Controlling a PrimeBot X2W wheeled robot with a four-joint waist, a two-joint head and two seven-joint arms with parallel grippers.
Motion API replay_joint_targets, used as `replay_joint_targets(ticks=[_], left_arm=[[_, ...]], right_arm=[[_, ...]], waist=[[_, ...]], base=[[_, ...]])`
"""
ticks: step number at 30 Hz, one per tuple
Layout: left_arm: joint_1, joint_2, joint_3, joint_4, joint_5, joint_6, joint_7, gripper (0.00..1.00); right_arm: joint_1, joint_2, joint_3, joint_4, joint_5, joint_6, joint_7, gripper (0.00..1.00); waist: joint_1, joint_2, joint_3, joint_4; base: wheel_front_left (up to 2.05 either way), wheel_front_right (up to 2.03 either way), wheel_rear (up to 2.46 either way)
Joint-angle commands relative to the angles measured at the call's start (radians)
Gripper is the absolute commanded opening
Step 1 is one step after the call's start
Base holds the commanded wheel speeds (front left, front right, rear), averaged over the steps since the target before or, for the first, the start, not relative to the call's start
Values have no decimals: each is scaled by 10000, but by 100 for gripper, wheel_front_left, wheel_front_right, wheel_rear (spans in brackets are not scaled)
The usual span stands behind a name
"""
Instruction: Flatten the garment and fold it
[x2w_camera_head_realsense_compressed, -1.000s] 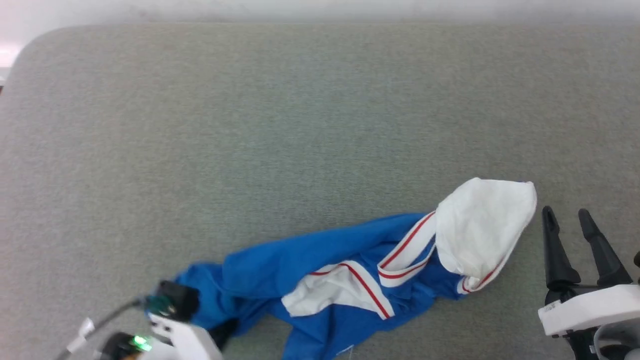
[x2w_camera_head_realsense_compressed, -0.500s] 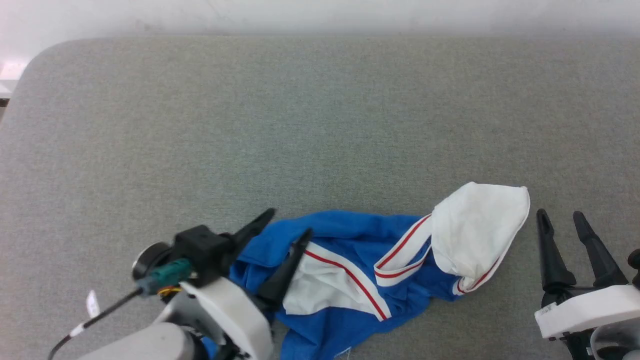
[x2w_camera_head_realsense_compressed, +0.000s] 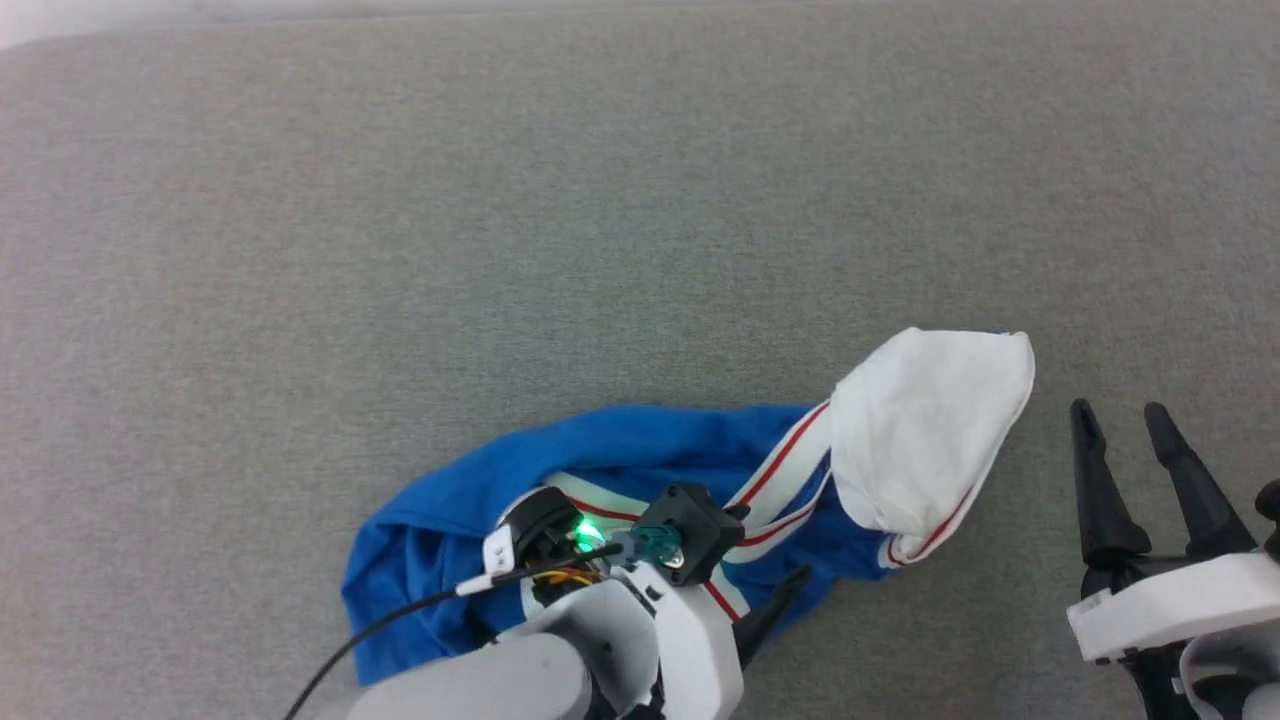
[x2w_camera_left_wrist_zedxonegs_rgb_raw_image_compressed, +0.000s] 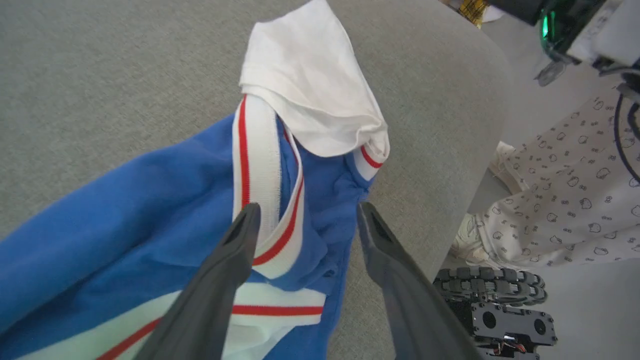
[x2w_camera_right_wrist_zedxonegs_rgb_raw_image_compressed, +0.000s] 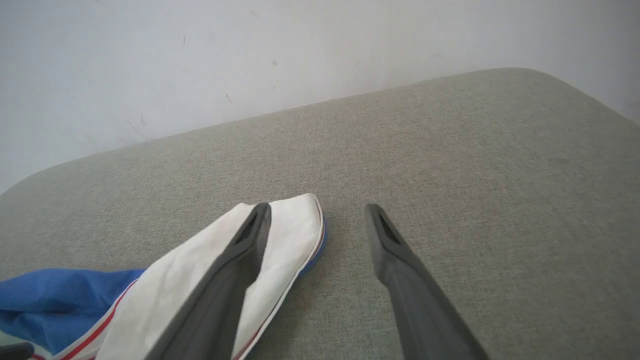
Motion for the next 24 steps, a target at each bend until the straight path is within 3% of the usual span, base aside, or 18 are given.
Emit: replay_joint_targets(ticks=[1,9,10,11,17,21,24], left_arm=[[-101,-75,-31,269,98,-111,77,100],[-93,-591,-92,2109,271,-366,22,97],[-101,-622,-102,2293,317,-452,24,33],[-112,-660,-109,2441,375,-538,-32,0],[-453,-798,224,2559,548,-651,-755,0],[-1227,-493,731,1774,692,-612,-868,0],[-2062,-156,1166,829,550,-840,-484,0]], right_arm=[[-156,22,-35,-49,-43,-9,1,100],[-247,22,-39,65,50,-9,-73,100],[-268,22,-48,78,58,-9,-87,100],[-289,22,-63,89,67,-9,-103,100],[-274,22,-170,178,97,-9,-180,100],[-245,22,-187,246,150,-9,-219,100],[-261,22,-166,286,207,-9,-280,100]], waist=[[-1,0,196,-224],[-1,0,341,-514],[-1,0,343,-536],[-1,0,341,-551],[-1,0,167,-538],[-1,0,72,-498],[-1,0,115,-477]], base=[[0,0,0],[0,0,0],[0,0,0],[0,0,0],[0,0,0],[0,0,0],[0,0,0]])
